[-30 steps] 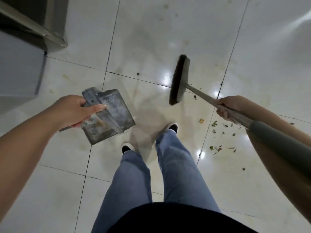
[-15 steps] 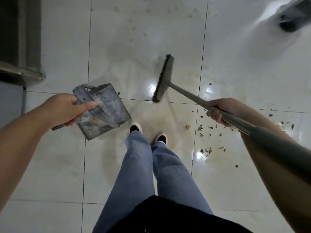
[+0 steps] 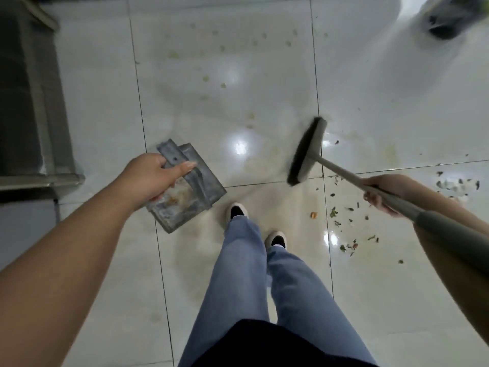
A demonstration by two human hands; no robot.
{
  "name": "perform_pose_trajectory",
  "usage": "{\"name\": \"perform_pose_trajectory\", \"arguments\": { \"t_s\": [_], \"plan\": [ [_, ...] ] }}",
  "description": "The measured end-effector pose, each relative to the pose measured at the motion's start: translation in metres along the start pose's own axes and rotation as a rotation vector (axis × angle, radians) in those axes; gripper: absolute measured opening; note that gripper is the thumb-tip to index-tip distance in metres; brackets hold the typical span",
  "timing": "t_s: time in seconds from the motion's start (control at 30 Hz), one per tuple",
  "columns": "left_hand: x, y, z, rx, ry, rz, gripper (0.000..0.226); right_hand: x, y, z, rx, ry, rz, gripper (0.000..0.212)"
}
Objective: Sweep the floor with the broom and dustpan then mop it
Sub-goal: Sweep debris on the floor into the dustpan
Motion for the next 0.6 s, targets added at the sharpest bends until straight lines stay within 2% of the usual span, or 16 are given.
{"name": "perform_pose_trajectory", "arguments": {
  "t_s": [0.17,0.3,0.43,0.6],
  "plan": [
    [-0.028,0.052,0.000,-0.013,-0.071,-0.067,0.050,0.018,0.035,0.065,-0.159,0.028,-0.074,0.019],
    [-0.042,0.089,-0.008,-0.082,-0.115,-0.139,0.050,0.026,0.039,0.080,-0.250,-0.023,-0.068,0.019],
    [-0.047,0.125,-0.024,-0.175,-0.141,-0.196,0.050,0.016,0.013,0.070,-0.290,-0.113,-0.020,0.019],
    [-0.041,0.167,-0.057,-0.299,-0.147,-0.206,0.053,-0.018,-0.039,0.060,-0.453,-0.339,0.089,0.018]
  ]
}}
Point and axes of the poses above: each hand's wrist, its own x-axis away from the middle knuckle, its own z-axis out of the back of the hand, y = z × x, the point moved 6 cm from there along -x, towards the middle knuckle, and after that the axes turned 7 degrees about -z, right-handed, at the moved point
